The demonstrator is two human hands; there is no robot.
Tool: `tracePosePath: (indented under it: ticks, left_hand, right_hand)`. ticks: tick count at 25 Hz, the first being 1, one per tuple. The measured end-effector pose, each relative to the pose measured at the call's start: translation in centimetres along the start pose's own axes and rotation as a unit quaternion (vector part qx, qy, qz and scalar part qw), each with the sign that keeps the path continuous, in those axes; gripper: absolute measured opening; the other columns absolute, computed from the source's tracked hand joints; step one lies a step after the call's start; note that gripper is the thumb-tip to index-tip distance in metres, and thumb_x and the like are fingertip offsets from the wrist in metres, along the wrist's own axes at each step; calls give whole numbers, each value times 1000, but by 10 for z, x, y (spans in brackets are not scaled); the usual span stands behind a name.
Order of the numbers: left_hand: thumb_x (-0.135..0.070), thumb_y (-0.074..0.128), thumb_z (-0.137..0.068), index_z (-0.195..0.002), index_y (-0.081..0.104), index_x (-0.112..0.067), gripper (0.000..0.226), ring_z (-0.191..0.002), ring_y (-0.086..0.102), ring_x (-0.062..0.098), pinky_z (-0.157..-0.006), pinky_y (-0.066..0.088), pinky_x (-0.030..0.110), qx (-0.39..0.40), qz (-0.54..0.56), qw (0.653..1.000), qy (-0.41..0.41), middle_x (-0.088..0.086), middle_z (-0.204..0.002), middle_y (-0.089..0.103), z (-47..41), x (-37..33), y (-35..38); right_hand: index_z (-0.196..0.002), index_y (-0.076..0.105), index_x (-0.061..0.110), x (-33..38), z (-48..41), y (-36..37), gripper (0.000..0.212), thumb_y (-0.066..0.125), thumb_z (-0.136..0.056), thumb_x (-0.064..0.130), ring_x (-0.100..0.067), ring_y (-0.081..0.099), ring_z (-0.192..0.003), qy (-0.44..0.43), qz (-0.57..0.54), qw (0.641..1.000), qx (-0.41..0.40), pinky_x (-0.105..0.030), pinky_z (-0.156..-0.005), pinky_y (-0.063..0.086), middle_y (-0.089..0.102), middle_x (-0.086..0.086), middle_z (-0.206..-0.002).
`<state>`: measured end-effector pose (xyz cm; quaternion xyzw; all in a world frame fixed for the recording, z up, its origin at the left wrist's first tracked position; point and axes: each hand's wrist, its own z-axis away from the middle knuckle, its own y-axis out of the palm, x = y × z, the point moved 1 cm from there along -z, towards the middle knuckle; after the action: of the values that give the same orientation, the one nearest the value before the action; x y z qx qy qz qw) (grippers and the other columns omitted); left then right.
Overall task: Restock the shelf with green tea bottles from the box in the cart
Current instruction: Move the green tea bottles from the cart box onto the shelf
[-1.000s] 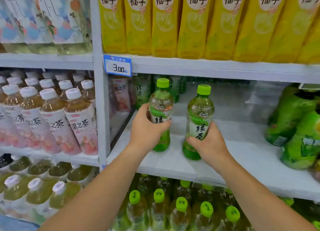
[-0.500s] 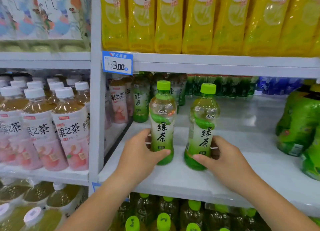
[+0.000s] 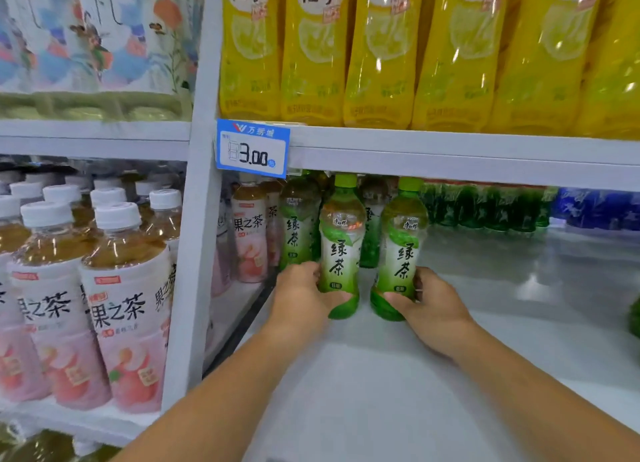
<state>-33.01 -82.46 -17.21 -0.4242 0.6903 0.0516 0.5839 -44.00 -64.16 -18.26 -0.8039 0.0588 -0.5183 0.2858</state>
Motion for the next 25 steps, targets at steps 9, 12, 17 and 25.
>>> tracePosePath:
  ticks: [9, 12, 17, 25]
  left_hand:
    - [-31, 81, -84, -100, 71, -8, 30, -90, 68, 24, -81, 54, 32, -55, -136, 989, 33, 6, -95, 73, -43, 2, 24]
    - [-38, 77, -87, -102, 72, -9, 33, -92, 67, 24, -85, 54, 36, -55, -180, 981, 53, 7, -99, 71, -48, 4, 27]
    - [-41, 74, -89, -109, 72, -11, 36, -97, 64, 27, -90, 51, 40, -69, -184, 978, 70, 10, -108, 64, -54, 11, 30]
    - [-68, 66, -82, -100, 69, -26, 46, -91, 65, 18, -71, 52, 33, -122, -268, 954, 56, -6, -105, 65, -54, 19, 29]
  right_hand:
    - [-111, 54, 29, -2, -58, 30, 32, 74, -88, 20, -13, 62, -94, -7, -33, 999, -1, -24, -81, 45, 66, 6, -103]
    - [-113, 53, 29, -3, -64, 35, 31, 72, -90, 22, -3, 59, -86, -14, -33, 999, -8, -15, -68, 41, 62, 13, -98]
    - [-116, 54, 28, -10, -69, 42, 32, 72, -89, 30, -7, 63, -92, -20, -47, 999, -17, -17, -70, 44, 65, 7, -104]
    - [-107, 58, 41, -13, -69, 41, 27, 72, -88, 28, 3, 63, -91, 4, -78, 997, -4, -20, -74, 48, 66, 24, -97]
